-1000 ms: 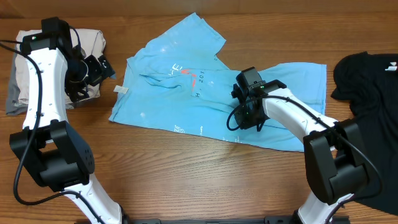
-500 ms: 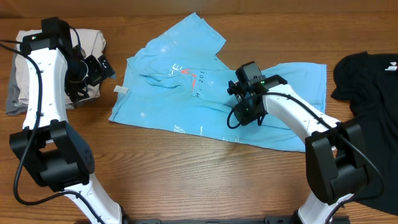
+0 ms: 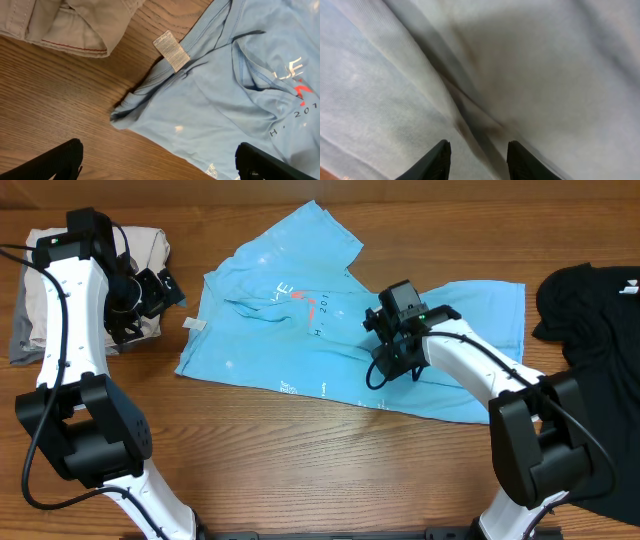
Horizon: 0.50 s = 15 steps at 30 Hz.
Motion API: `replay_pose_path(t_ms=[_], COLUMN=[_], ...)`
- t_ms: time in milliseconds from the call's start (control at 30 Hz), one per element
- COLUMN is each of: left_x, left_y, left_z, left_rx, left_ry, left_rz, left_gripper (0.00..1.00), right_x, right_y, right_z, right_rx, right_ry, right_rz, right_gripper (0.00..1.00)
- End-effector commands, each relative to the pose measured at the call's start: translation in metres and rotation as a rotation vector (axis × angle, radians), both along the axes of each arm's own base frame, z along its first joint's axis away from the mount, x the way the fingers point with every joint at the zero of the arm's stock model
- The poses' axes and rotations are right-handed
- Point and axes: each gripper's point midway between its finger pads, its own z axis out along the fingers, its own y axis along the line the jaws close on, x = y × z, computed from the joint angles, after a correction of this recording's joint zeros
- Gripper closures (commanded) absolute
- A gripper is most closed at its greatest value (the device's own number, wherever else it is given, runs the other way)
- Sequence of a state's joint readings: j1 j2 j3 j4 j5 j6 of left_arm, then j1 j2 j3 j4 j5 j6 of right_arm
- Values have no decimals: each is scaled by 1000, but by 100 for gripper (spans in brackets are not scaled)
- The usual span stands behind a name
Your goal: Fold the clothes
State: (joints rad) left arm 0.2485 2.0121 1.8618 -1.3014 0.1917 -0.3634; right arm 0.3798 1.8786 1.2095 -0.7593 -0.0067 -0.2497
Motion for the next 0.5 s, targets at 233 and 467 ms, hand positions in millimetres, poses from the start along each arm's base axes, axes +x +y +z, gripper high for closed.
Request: replay_pose_path(t_ms=[233, 467], left_x=[4, 4], left_y=[-3, -3], left_z=[18, 18], left_rx=[6, 6], left_ry=[-52, -52], left_rz=[-16, -16], left_gripper=[0, 0], right_x=[-1, 1], right_y=[-2, -1], right_z=[-3, -3], right_rx=[-6, -3], right_ry=[-7, -15], right_rz=[13, 13], right_gripper=[77, 81])
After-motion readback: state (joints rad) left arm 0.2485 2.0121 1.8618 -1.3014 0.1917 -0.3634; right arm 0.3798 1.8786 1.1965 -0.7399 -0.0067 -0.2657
